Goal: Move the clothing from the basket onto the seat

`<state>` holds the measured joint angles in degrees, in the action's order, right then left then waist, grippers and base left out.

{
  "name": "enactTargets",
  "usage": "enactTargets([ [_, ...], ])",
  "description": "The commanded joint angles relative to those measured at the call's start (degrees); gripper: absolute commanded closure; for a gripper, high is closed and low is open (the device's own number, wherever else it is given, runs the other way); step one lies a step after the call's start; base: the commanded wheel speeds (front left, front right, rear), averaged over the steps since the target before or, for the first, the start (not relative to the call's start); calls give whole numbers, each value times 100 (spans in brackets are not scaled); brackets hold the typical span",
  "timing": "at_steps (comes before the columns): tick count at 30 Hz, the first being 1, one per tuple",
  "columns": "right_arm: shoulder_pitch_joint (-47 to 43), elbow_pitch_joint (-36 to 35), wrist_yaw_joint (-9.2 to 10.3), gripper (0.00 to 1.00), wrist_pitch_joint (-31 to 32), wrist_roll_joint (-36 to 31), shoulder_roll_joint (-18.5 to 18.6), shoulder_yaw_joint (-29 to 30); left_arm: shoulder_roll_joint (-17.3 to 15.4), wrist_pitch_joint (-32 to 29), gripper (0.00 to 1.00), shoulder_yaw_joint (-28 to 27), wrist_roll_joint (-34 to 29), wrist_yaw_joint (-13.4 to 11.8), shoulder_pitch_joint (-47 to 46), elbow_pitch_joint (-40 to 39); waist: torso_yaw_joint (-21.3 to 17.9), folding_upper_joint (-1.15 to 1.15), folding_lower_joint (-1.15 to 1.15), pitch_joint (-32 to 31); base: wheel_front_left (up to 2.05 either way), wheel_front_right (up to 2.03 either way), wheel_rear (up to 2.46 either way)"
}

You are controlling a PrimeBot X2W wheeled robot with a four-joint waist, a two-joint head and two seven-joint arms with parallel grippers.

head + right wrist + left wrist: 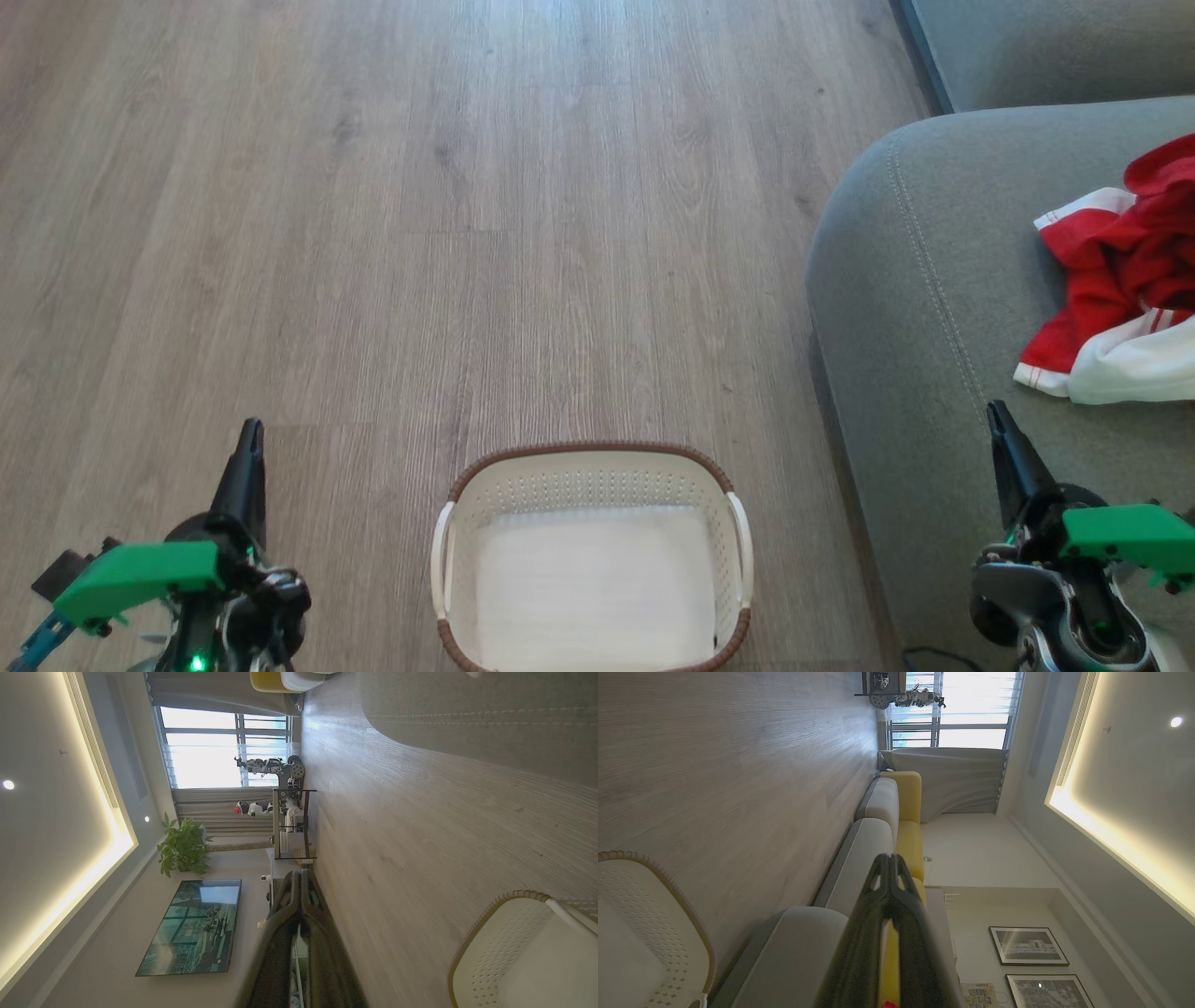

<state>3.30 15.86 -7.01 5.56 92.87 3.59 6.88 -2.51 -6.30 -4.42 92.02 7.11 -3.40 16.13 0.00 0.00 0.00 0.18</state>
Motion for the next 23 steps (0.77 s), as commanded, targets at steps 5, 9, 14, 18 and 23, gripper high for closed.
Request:
enactTargets([
  [5,282,-186,-47,100,40,-17,-22,-101,-37,-19,100,-211,14,37,-280,-208,0,0,0,0,0,0,0],
  [9,283,-186,-47,100,43,-20,-24,-97,-37,-19,100,-210,14,37,-280,-208,0,0,0,0,0,0,0],
  [14,283,-186,-47,100,46,-23,-27,-94,-37,-19,100,-210,15,37,-279,-208,0,0,0,0,0,0,0],
  [18,283,-186,-47,100,49,-26,-29,-90,-37,-19,100,-210,15,37,-279,-208,0,0,0,0,0,0,0],
  [23,284,-186,-47,100,52,-30,-32,-86,-37,-19,100,-210,15,37,-279,-208,0,0,0,0,0,0,0],
])
